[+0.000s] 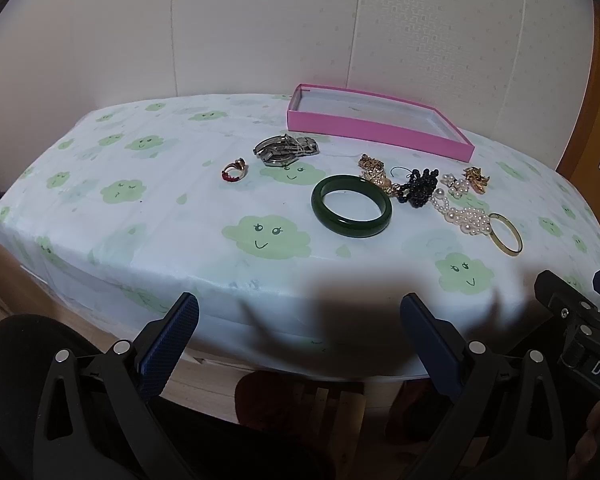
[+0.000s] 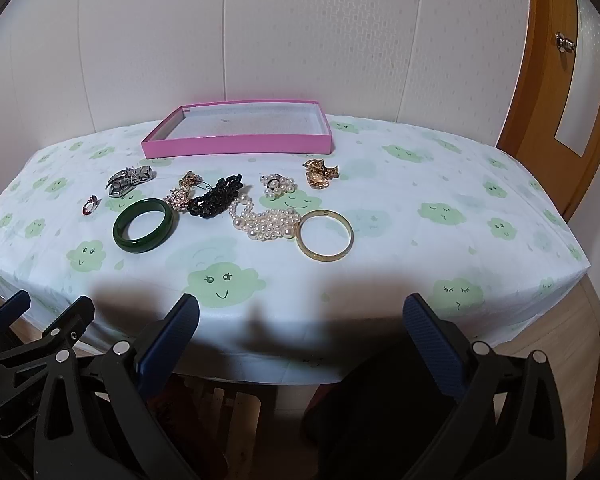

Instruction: Organize jewelry

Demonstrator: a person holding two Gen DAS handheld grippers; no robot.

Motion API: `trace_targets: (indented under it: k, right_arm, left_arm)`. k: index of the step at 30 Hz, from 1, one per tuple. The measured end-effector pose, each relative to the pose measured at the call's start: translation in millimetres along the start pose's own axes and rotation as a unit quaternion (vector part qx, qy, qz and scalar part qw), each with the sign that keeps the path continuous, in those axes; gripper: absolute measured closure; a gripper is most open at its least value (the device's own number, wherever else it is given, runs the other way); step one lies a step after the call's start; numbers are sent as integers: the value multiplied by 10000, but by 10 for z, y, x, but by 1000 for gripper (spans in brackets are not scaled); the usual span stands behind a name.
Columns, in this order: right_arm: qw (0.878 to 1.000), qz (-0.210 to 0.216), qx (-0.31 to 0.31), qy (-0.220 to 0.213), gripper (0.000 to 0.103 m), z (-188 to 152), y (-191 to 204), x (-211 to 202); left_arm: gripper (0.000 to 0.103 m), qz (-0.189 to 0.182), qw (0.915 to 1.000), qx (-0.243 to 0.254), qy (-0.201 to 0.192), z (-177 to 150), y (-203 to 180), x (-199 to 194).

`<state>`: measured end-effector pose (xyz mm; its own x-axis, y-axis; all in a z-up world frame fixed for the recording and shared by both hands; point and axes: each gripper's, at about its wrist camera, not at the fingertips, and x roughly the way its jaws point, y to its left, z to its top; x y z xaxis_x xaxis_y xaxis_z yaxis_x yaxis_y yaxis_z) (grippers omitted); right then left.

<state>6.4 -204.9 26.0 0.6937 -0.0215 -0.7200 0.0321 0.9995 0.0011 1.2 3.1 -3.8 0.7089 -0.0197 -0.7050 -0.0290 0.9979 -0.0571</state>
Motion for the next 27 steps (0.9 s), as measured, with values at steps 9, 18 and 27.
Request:
trace_targets:
  k: [9, 18, 27]
  right_arm:
    - [10000, 4, -24, -12, 2, 8, -13, -1]
    - [10000, 21, 63, 8, 2, 5, -65, 43]
    - [9994, 311, 170, -10, 5, 49, -239, 116]
  left_arm:
    - [3, -45, 10000, 36, -32, 22, -38, -24]
    - [3, -114, 9999, 91, -1, 40, -79, 3]
    - [3, -227, 9992, 126, 298, 133, -109, 179]
